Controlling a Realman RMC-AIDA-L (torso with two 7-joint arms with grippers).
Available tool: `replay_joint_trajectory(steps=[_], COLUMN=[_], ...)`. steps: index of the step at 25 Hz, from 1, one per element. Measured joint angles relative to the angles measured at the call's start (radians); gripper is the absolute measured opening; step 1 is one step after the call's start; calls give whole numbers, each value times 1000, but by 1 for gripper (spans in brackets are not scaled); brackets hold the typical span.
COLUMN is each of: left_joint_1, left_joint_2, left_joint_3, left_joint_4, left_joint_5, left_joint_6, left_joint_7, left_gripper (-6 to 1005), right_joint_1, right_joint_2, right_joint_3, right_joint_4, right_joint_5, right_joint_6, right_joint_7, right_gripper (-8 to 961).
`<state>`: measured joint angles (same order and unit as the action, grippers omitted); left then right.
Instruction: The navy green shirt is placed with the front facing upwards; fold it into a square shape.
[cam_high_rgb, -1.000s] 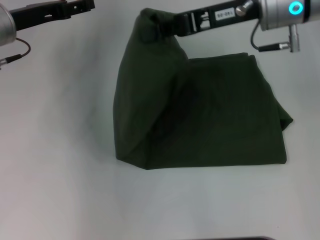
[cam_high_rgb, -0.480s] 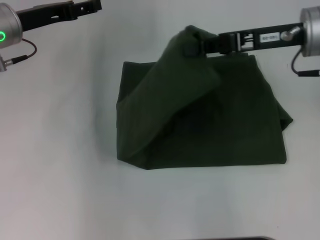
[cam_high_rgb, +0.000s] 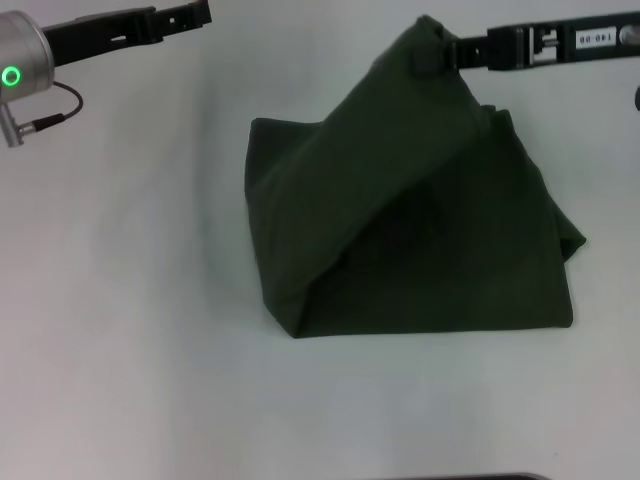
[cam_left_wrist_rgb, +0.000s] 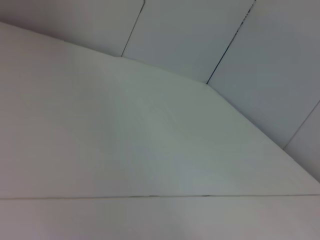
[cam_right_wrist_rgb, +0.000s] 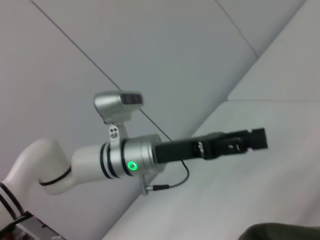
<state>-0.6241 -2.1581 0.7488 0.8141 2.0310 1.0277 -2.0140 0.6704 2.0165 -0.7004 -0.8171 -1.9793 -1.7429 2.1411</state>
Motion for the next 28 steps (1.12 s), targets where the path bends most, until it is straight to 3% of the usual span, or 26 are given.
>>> replay_joint_trajectory(steps=[13, 18, 24, 28], left_joint_1=[8, 10, 11, 11], left_joint_2=[7, 8, 9, 9], left_joint_3=[-4, -3, -3, -3], left_joint_4=[-11, -12, -12, -14], left_joint_5=[-28, -30, -36, -36], left_joint_6=[-5, 0, 3, 3], left_joint_7=[5, 5, 5, 6], left_gripper=[895, 895, 895, 896], right_joint_1=[140, 136, 131, 125], right_joint_2=[-4, -7, -20, -16], right_joint_3=[-106, -168, -172, -170], right_joint_4=[-54, -63, -71, -85], right_joint_5=[-5, -9, -36, -37], right_joint_6=[8, 31, 34, 24], right_joint_7=[35, 28, 26, 24], right_gripper=[43, 43, 43, 42])
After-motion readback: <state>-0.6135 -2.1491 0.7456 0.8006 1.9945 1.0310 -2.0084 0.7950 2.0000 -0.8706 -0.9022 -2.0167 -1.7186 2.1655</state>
